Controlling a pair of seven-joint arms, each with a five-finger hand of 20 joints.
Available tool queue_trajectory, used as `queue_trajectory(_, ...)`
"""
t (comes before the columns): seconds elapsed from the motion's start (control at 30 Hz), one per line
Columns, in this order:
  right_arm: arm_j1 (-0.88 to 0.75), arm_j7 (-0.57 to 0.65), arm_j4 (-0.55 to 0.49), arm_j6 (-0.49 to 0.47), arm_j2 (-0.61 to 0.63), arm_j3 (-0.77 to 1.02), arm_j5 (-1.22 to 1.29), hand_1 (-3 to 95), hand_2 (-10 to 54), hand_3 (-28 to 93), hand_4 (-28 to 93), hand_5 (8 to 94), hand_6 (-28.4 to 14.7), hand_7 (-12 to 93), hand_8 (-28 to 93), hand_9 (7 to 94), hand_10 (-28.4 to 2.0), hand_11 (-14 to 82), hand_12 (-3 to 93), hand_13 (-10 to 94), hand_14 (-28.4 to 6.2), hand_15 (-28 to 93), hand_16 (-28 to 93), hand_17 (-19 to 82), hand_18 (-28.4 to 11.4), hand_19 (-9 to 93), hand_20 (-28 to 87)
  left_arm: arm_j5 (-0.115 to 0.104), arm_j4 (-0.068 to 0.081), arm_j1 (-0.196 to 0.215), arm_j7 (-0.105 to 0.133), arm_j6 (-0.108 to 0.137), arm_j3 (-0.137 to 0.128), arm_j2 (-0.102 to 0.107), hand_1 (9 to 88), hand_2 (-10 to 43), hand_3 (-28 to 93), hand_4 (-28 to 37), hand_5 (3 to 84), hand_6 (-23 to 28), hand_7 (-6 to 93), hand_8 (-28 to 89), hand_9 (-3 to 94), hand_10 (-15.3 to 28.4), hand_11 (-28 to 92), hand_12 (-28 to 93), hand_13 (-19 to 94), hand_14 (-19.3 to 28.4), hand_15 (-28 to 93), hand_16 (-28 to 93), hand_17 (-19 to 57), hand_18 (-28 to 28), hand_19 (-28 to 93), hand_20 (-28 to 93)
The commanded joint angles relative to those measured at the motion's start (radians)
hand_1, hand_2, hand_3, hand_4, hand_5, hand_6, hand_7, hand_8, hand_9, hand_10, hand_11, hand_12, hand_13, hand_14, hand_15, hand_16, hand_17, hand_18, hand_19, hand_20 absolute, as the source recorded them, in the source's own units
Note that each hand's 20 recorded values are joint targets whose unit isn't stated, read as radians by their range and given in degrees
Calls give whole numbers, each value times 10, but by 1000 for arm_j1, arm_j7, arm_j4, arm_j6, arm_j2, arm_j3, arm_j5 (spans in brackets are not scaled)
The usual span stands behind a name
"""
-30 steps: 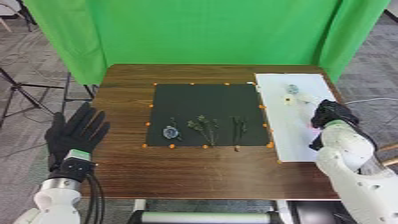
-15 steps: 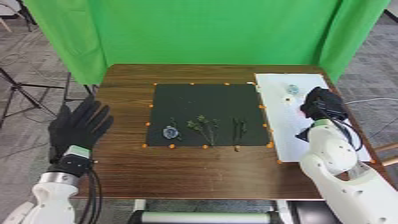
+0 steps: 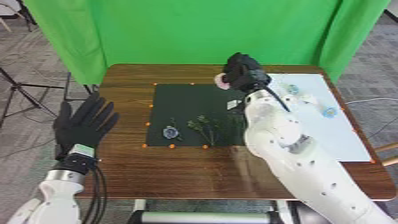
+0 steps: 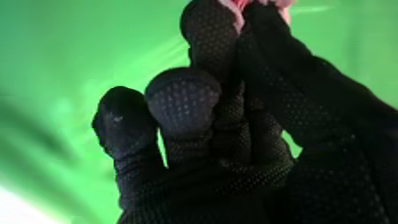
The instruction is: Arrange flowers
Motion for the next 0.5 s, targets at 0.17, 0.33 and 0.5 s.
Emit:
queue_trajectory(0.17,214,7,289,-27,-225,-229,6,564,-74,778,-280,727,-13,343,127,852,-92,248,473,782,-70,675,362,499,-199,932,485,-39,5,-51,48,70,66,39,231,170,637,-283,373,54,137,-98,314,115,159,93,218,122,296,-72,-55,141,323,93)
queue_trajectory(0.33,189,22,326,-76,-250,-246,11,565,-79,778,-281,731,-12,343,121,851,-92,264,475,788,-70,676,362,506,-202,932,490,-33,15,-61,-2,55,81,42,231,156,673,-283,380,57,143,-100,321,116,167,93,226,121,308,-76,-54,141,329,95)
queue_trajectory(0.5,154,48,332,-72,-246,-272,-17,568,-80,775,-282,728,-11,342,116,851,-93,268,475,788,-70,676,362,508,-202,932,490,-20,26,-87,-29,44,93,45,235,154,677,-283,381,57,144,-102,322,116,171,91,223,129,321,-75,-54,140,332,94)
